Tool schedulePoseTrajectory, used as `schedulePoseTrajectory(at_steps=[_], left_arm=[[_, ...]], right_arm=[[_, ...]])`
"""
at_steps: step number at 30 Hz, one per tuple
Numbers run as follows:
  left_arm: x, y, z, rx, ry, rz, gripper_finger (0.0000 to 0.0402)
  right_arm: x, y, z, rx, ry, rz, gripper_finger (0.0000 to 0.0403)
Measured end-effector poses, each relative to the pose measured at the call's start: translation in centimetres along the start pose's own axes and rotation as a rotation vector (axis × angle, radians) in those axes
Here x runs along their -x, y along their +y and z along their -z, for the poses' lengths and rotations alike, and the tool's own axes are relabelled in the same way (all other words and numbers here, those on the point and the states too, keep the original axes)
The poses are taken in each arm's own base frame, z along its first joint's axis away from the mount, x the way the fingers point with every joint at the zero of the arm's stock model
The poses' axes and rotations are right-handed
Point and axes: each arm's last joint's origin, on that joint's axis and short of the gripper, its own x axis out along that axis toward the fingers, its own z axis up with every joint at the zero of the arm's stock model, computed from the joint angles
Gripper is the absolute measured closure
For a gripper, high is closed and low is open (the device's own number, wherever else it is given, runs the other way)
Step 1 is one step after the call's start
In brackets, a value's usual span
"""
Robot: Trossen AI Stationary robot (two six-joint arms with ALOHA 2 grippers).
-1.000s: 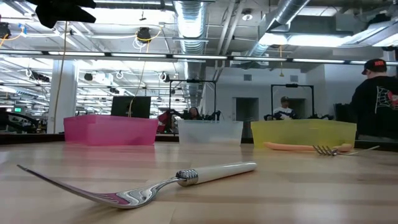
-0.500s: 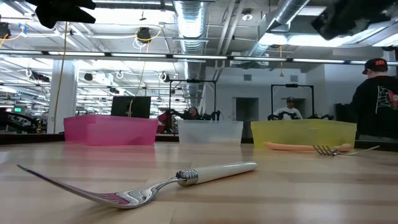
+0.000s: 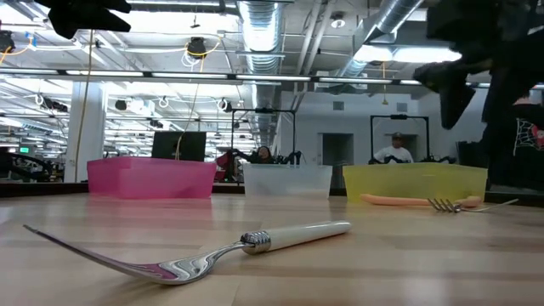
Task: Sort silverware by color (type)
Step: Put the orange fork into the red bin
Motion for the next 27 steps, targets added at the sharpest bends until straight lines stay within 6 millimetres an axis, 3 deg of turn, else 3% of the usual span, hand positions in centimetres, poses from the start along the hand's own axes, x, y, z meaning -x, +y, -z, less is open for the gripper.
schedulePoseTrajectory(at_steps=[7,10,17,27], left_arm=[[0.0,0.0,0.0,-0.001,-0.003,-0.003,0.0189],[0.0,0.0,0.0,-0.001,-0.003,-0.003,0.0189],[0.0,0.0,0.0,-0.002,-0.005,-0.005,0.0189],[0.0,0.0,0.0,-0.004,-0.004,-0.006,0.0189]], right_arm=[[-4.3,1.5,-2.0,0.064,0.007,-0.022,0.0148],[-5.3,1.3,-2.3,0.045,0.092,-0.021,0.0148],[-5.1,-0.2,-1.3,0.057,0.38,0.041,0.0149],[-4.9,-1.6,-0.5,0.182,0.471,0.127,0.0149]])
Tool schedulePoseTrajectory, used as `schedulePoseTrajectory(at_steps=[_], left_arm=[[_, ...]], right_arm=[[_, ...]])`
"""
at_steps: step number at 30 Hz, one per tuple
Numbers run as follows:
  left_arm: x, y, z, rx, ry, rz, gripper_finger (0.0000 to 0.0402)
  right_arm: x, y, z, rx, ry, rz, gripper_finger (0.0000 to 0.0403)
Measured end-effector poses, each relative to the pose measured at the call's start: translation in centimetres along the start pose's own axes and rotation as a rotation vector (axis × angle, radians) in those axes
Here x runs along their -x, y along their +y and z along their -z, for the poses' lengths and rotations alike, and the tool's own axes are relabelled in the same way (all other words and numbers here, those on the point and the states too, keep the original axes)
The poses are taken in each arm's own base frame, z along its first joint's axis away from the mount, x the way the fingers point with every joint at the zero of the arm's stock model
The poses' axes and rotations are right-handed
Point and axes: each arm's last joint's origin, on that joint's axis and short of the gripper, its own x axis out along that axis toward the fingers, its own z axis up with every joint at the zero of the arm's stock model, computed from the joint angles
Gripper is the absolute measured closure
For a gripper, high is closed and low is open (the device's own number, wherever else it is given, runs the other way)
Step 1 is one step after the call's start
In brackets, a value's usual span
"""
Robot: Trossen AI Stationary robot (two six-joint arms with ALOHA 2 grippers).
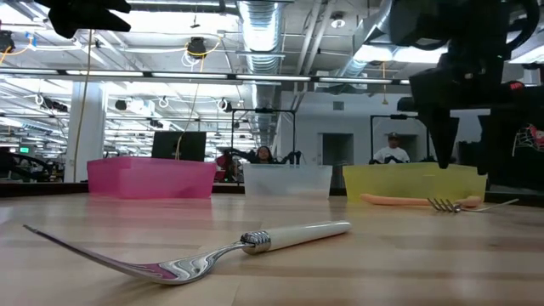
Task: Sort silverware by color (type)
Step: Put the orange fork into the red bin
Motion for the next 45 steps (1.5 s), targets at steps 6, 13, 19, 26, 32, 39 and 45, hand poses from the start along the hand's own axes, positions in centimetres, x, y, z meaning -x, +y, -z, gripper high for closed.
schedulePoseTrajectory(at_steps=[6,13,19,26,32,39,45], left_arm=[[0.0,0.1,0.1,-0.013,0.006,-0.005,0.0189],[0.0,0.1,0.1,-0.009,0.007,-0.005,0.0189],[0.0,0.1,0.1,-0.008,0.007,-0.005,0.0189],[0.0,0.1,0.1,-0.007,0.007,-0.006,0.0189],[0.0,0.1,0.1,-0.005,0.007,-0.005,0.0189],[0.0,0.1,0.1,-0.004,0.007,-0.005,0.0189],[0.0,0.1,0.1,-0.004,0.006,-0.005,0.0189]], right_arm=[[-0.2,-0.4,0.1,0.015,0.018,0.02,0.0149],[-2.3,0.5,-1.3,0.078,0.068,0.004,0.0149],[-3.8,1.3,-2.4,0.109,0.079,-0.002,0.0149],[-4.1,1.5,-3.3,0.033,0.003,-0.015,0.0149],[-3.9,1.5,-3.7,-0.013,-0.046,-0.033,0.0149],[-3.9,1.2,-3.9,-0.053,-0.073,-0.029,0.0149],[-4.0,0.9,-4.2,-0.136,-0.11,-0.027,0.0165]])
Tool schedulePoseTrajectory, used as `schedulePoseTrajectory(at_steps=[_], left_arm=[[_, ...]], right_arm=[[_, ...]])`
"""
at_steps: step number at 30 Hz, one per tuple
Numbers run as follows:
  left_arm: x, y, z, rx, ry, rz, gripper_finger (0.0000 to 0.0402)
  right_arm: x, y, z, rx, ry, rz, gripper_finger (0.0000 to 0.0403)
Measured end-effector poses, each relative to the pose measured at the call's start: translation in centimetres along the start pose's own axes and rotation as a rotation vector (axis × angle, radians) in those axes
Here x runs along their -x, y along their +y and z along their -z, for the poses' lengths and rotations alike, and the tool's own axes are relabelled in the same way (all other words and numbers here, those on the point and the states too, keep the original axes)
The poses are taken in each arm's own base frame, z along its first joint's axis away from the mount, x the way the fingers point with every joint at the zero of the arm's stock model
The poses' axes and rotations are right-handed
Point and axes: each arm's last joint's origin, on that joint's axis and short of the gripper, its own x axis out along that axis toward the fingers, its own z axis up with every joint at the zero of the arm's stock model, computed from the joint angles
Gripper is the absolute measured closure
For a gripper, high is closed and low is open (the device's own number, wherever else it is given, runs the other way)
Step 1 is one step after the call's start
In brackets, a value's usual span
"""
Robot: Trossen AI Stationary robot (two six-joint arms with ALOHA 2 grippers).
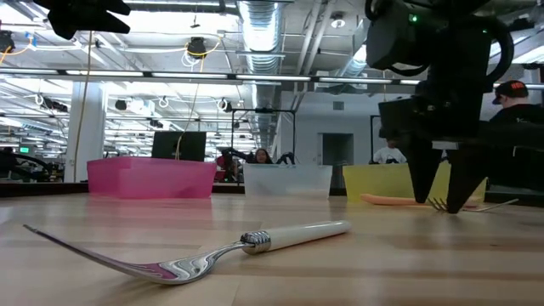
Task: Sort silverware by color (type)
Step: Put the orange fork into the red bin
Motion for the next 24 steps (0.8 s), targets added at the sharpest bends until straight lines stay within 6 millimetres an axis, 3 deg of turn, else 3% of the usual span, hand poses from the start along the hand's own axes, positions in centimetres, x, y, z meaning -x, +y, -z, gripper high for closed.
schedulePoseTrajectory(at_steps=[24], left_arm=[[-0.01,-0.01,0.01,0.0,0.0,0.0,0.0189]], right_arm=[[-0.04,-0.22,-0.02,-0.096,-0.002,0.005,0.0385]])
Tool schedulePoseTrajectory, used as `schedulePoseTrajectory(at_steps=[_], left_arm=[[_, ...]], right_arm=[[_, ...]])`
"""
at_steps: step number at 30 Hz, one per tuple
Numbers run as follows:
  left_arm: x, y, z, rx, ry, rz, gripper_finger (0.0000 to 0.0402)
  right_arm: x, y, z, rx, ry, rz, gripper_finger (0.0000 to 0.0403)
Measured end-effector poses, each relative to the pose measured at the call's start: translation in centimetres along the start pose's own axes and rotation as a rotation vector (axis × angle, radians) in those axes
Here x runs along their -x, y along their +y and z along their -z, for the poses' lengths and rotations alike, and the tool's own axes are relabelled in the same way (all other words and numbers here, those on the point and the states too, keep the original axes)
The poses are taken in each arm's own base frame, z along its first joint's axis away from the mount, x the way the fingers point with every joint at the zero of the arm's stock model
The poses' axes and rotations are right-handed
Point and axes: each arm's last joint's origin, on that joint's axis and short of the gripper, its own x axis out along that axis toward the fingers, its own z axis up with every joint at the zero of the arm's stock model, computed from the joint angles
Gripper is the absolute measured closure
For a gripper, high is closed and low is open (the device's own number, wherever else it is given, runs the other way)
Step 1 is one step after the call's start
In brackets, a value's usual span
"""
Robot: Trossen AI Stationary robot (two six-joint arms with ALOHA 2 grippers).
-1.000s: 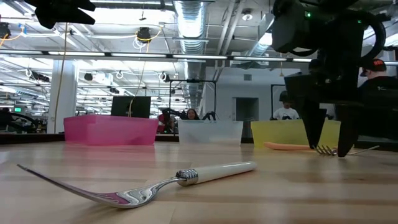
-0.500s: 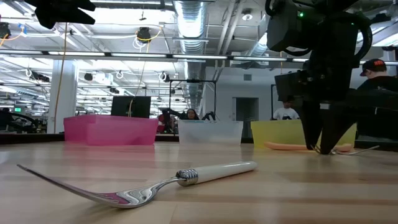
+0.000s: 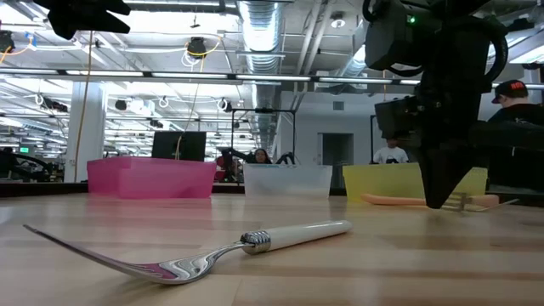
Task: Sort silverware by color (type)
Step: Put the orange fork into the red bin
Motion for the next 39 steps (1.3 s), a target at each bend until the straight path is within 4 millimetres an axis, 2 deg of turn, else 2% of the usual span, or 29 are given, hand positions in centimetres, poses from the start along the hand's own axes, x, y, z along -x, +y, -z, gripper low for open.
schedulePoseTrajectory(at_steps=[8,15,20,26,35,39], left_arm=[[0.0,0.0,0.0,0.0,0.0,0.0,0.0189],[0.0,0.0,0.0,0.0,0.0,0.0,0.0189],[0.0,0.0,0.0,0.0,0.0,0.0,0.0189],[0.0,0.0,0.0,0.0,0.0,0.0,0.0189],[0.0,0.0,0.0,0.0,0.0,0.0,0.0189],[0.0,0.0,0.0,0.0,0.0,0.0,0.0189]], right_arm=[[0.1,0.2,-0.3,-0.012,-0.034,-0.002,0.0382],[1.2,0.9,-1.5,-0.014,-0.095,0.028,0.0384],[2.9,1.3,-3.0,-0.096,-0.171,0.031,0.0384],[5.3,2.5,-4.8,-0.092,-0.282,0.006,0.0384],[8.3,4.8,-7.5,0.046,-0.587,0.118,0.0384],[9.3,5.0,-8.5,0.083,-0.72,0.128,0.0384]])
